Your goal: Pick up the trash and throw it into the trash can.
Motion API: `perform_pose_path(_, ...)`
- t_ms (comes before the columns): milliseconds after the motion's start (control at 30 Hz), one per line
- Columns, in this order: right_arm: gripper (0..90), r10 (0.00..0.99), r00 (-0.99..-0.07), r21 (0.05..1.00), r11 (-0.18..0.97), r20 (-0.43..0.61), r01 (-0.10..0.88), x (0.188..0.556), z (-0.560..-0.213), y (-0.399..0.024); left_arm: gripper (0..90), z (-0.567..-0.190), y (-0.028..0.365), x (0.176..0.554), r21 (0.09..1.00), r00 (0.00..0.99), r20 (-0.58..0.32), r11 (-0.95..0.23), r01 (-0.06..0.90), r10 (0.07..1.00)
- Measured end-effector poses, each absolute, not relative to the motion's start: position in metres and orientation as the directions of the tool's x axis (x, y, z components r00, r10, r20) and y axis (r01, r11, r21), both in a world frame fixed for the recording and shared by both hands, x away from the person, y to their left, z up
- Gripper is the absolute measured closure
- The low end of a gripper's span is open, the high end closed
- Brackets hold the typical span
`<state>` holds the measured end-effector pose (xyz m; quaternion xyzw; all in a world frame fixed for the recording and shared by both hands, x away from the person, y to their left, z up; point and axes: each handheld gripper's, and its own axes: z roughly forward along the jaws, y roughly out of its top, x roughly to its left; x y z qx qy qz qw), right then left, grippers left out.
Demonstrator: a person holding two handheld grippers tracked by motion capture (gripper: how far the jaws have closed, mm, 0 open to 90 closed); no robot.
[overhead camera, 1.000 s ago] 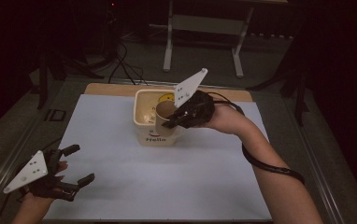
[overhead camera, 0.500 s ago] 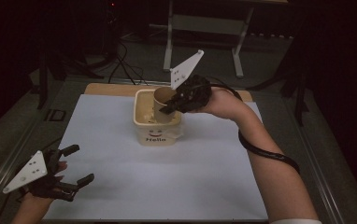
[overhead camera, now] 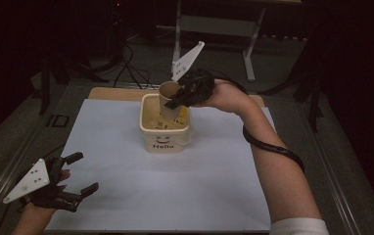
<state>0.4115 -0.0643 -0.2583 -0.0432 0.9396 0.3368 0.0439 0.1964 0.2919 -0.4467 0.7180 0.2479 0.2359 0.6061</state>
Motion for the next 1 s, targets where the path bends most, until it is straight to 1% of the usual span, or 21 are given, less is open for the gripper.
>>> perform_pose_path(600, 85.9, -0.026, -0.991, 0.632, 0.768, -0.131, -0.104, 0.439, -0.258, -0.054, 1.1, -0.449, 0.291, 0.197, 0.986, 0.77, 0.037, -0.149, 0.076, 0.637)
perform_pose_path(1000, 85.4, 0.011, -0.992, 0.625, 0.777, -0.125, -0.07, 0.456, -0.261, -0.048, 1.1, -0.449, 0.291, 0.197, 0.986, 0.772, 0.034, -0.149, 0.079, 0.635)
